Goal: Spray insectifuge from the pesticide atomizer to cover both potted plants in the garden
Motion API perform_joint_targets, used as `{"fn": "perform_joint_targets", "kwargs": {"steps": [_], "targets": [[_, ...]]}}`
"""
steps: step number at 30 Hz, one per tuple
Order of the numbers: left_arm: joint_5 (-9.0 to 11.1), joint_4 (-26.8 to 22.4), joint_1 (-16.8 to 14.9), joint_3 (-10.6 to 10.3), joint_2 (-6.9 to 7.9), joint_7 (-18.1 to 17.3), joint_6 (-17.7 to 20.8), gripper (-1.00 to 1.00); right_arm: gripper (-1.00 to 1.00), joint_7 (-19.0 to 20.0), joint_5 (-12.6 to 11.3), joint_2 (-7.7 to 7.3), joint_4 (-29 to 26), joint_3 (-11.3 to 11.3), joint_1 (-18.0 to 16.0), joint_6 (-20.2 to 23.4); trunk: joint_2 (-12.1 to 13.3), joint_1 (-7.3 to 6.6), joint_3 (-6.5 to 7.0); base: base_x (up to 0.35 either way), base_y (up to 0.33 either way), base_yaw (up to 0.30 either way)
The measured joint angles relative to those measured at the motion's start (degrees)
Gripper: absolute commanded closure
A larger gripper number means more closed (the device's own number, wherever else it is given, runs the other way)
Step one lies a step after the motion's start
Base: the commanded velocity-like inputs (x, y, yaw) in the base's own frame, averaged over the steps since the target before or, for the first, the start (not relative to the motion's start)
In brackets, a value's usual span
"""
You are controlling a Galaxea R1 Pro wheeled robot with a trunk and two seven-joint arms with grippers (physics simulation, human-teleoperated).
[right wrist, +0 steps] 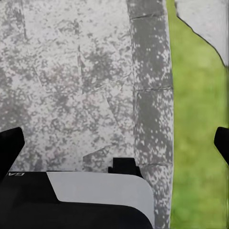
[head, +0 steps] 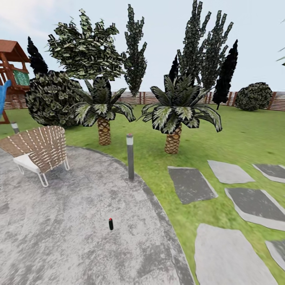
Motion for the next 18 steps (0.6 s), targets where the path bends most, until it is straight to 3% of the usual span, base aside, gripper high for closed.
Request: {"fn": "perform_joint_targets", "kwargs": {"steps": [7,18], "targets": [[0.0,0.0,0.0,0.0,0.00,0.0,0.0,-1.00,-1.00,0.0,0.0,0.00,0.1,0.0,0.0,0.0,0.0,0.01,-0.26,0.158,-0.307,0.159],[0.0,0.0,0.0,0.0,0.00,0.0,0.0,-1.00,-1.00,0.1,0.0,0.00,0.1,0.0,0.0,0.0,0.0,0.01,-0.31,0.119,-0.329,0.014]]}}
